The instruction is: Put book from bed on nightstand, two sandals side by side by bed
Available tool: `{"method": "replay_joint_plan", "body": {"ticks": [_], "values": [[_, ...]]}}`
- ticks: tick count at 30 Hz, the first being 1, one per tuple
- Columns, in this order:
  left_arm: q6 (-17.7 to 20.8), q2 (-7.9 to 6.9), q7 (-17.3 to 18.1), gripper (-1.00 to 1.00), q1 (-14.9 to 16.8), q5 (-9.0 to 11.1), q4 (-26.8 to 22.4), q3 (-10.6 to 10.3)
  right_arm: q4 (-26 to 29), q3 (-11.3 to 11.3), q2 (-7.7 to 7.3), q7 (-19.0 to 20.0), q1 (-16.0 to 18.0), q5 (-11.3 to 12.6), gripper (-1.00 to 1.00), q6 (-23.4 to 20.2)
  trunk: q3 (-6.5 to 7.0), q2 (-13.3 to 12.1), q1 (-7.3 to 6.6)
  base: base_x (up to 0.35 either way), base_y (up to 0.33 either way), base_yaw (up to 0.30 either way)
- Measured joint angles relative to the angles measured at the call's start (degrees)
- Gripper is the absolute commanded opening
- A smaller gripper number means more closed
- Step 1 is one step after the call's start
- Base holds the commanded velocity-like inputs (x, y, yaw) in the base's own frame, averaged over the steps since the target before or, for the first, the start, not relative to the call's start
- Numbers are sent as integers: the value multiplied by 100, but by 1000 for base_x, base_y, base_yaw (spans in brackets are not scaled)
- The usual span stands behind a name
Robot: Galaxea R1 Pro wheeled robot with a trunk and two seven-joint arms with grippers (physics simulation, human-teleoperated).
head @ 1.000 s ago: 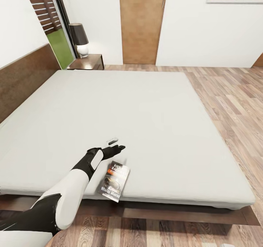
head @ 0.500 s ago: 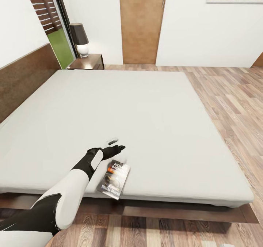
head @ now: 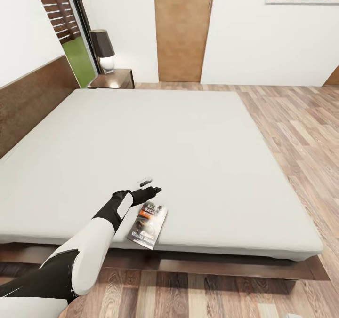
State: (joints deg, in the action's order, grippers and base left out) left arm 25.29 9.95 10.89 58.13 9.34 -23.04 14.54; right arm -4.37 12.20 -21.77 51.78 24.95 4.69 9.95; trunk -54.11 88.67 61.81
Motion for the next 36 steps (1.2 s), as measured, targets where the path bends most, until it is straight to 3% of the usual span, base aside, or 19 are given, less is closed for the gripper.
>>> {"method": "replay_joint_plan", "body": {"ticks": [36], "values": [[0,0,0,100,-1,-4,-3,6,3,0,0,-1,-1,0,100,0,0,0,0,23,0,0]]}}
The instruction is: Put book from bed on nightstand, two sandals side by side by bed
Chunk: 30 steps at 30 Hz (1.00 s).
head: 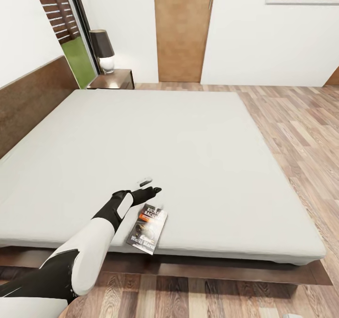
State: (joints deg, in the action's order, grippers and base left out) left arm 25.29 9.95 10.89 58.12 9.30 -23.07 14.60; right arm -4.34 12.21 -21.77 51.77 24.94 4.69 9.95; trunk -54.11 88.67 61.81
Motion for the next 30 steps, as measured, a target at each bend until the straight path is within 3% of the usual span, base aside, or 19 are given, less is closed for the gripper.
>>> {"method": "replay_joint_plan", "body": {"ticks": [7,30], "values": [[0,0,0,100,1,-2,1,-1,-4,0,0,0,1,0,100,0,-125,279,153,0,0,0],[0,0,0,100,1,7,3,3,-1,-1,0,-1,0,0,100,0,-180,401,220,0,0,0]]}}
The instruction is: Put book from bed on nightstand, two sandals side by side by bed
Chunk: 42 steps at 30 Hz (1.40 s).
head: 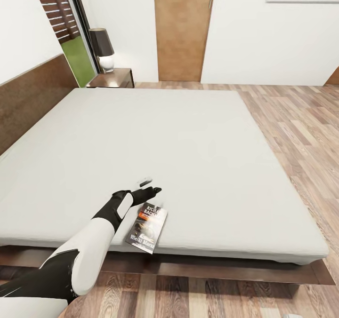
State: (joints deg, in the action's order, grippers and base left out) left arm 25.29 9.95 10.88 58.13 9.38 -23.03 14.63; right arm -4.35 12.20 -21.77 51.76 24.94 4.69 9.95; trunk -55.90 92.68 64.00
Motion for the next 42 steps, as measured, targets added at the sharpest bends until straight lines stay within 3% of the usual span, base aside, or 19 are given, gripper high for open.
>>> {"method": "replay_joint_plan", "body": {"ticks": [17,42], "values": [[0,0,0,100,-4,1,0,0,1,2,0,2,0,0,100,0,0,0,0,-90,0,0],[-17,0,0,100,-6,-9,0,0,0,0,0,1,0,0,100,0,0,0,-1,53,-4,0]]}}
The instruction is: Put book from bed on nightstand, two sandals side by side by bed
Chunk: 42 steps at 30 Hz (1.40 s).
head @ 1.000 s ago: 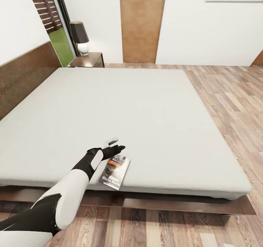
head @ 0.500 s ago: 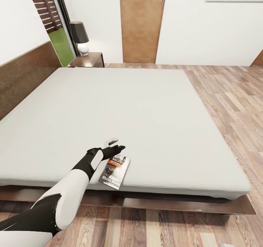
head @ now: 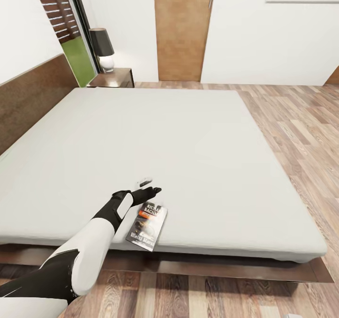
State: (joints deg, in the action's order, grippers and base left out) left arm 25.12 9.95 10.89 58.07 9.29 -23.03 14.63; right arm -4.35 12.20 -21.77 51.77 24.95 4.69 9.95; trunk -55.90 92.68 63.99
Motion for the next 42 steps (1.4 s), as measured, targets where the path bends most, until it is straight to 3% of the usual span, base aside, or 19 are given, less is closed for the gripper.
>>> {"method": "replay_joint_plan", "body": {"ticks": [14,23,36,42], "values": [[-10,0,5,100,0,0,0,0,-1,0,0,-2,0,0,100,0,0,0,1,61,-43,0],[-594,1,7,100,-8,-21,256,5,-1,0,0,2,0,0,100,0,0,0,1,0,0,0],[-661,1,0,100,-8,-21,299,6,-1,2,0,0,0,0,100,0,0,0,1,0,0,0],[-655,1,0,100,-8,-22,300,6,0,-1,0,1,0,0,100,0,-107,239,132,0,0,0]]}}
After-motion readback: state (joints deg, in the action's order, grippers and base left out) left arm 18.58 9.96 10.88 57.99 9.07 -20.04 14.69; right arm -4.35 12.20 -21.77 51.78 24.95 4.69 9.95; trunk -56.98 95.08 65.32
